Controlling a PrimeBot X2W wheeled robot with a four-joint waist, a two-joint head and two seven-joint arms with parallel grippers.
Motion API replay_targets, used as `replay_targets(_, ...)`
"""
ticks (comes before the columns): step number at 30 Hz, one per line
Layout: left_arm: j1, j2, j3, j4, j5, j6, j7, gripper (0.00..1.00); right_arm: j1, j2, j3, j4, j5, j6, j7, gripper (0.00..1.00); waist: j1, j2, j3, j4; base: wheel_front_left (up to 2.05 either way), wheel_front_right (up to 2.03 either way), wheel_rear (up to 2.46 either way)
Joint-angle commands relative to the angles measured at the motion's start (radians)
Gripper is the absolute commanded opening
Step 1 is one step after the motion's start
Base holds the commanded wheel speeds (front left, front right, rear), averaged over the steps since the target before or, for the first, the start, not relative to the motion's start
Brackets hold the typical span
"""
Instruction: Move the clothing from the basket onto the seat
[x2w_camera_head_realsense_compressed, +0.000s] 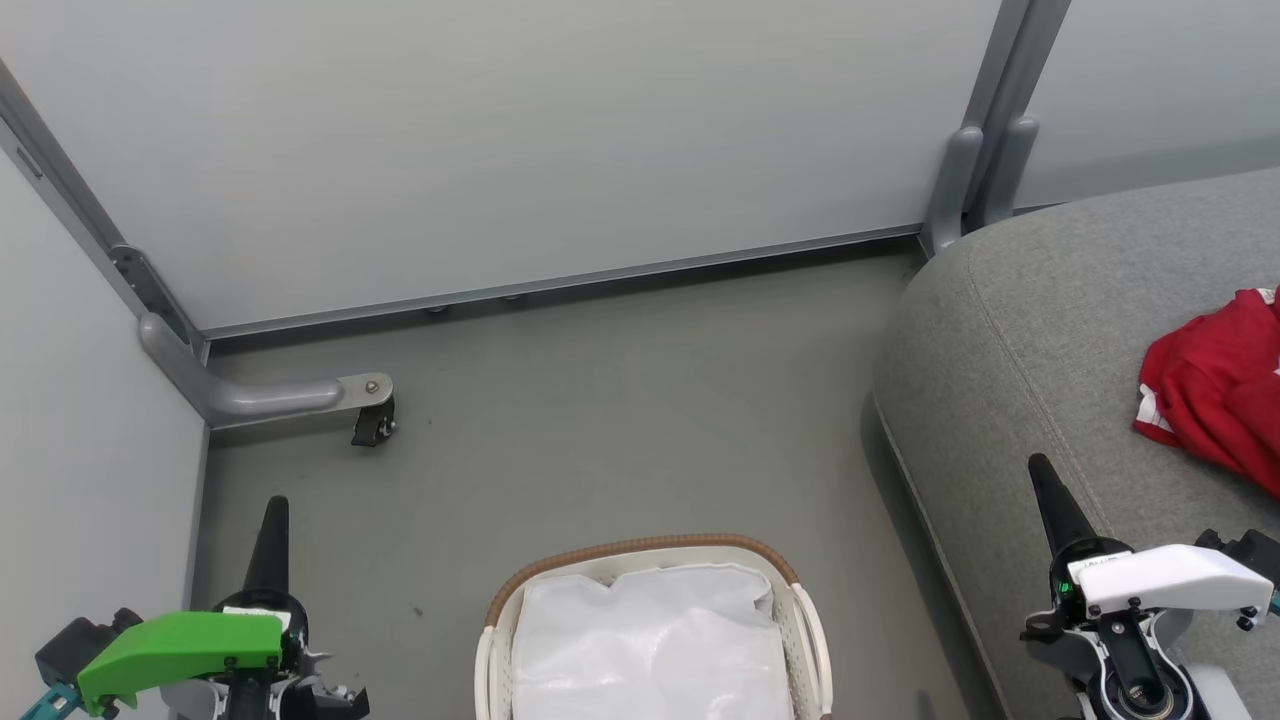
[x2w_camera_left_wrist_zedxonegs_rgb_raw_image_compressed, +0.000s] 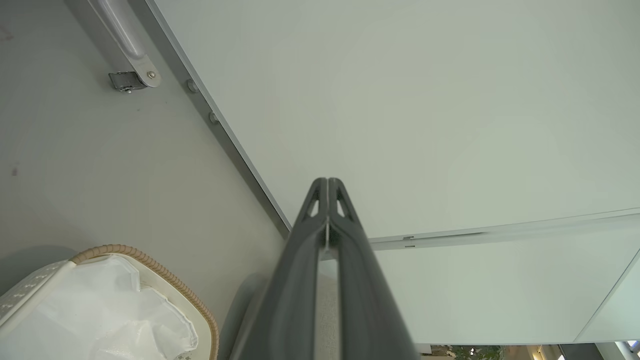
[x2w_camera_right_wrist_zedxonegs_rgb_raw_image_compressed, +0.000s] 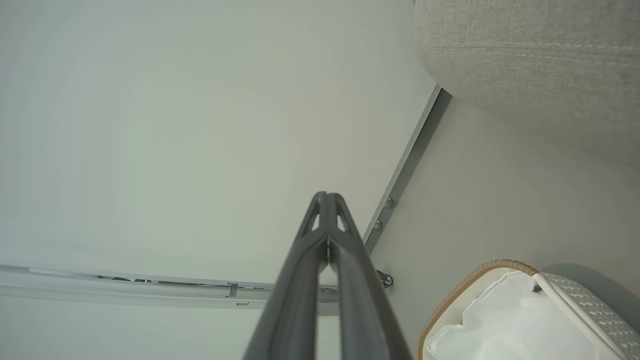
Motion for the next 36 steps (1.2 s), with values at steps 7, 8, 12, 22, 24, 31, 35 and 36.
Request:
replay_targets(7,-0.026,0.008,0.008,-0.012,-0.068,-0.003,0.019,0.00,0.005,-0.006,-0.011,-0.015,0.075,0.000,0.019,0.00,0.0000,0.0000,-0.003,0.002,0.00,0.00,0.00)
replay_targets(8,-0.027,0.008,0.009,-0.013,-0.075,-0.003,0.020,0.00,0.005,-0.006,-0.012,-0.015,0.083,0.000,0.021,0.00,0.0000,0.0000,-0.004,0.002,0.00,0.00,0.00)
replay_targets(12,-0.030,0.008,0.012,-0.015,-0.104,-0.003,0.029,0.00,0.006,-0.007,-0.015,-0.018,0.114,0.000,0.029,0.00,0.0000,0.0000,-0.006,0.003,0.00,0.00,0.00)
replay_targets(22,-0.034,0.008,0.019,-0.022,-0.172,-0.003,0.049,0.00,0.008,-0.007,-0.023,-0.025,0.188,-0.001,0.049,0.00,0.0000,0.0000,-0.010,0.006,0.00,0.00,0.00)
replay_targets(24,-0.036,0.008,0.020,-0.023,-0.186,-0.003,0.052,0.00,0.009,-0.007,-0.025,-0.025,0.203,-0.001,0.054,0.00,0.0000,0.0000,-0.011,0.007,0.00,0.00,0.00)
replay_targets(31,-0.042,0.008,0.024,-0.026,-0.230,-0.003,0.065,0.00,0.010,-0.008,-0.030,-0.030,0.251,-0.001,0.064,0.00,0.0000,0.0000,-0.014,0.009,0.00,0.00,0.00)
replay_targets(35,-0.043,0.008,0.026,-0.028,-0.256,-0.003,0.071,0.00,0.011,-0.008,-0.033,-0.032,0.277,-0.001,0.073,0.00,0.0000,0.0000,-0.016,0.010,0.00,0.00,0.00)
replay_targets(36,-0.043,0.008,0.026,-0.028,-0.260,-0.003,0.073,0.00,0.011,-0.008,-0.033,-0.033,0.282,-0.001,0.074,0.00,0.0000,0.0000,-0.016,0.010,0.00,0.00,0.00)
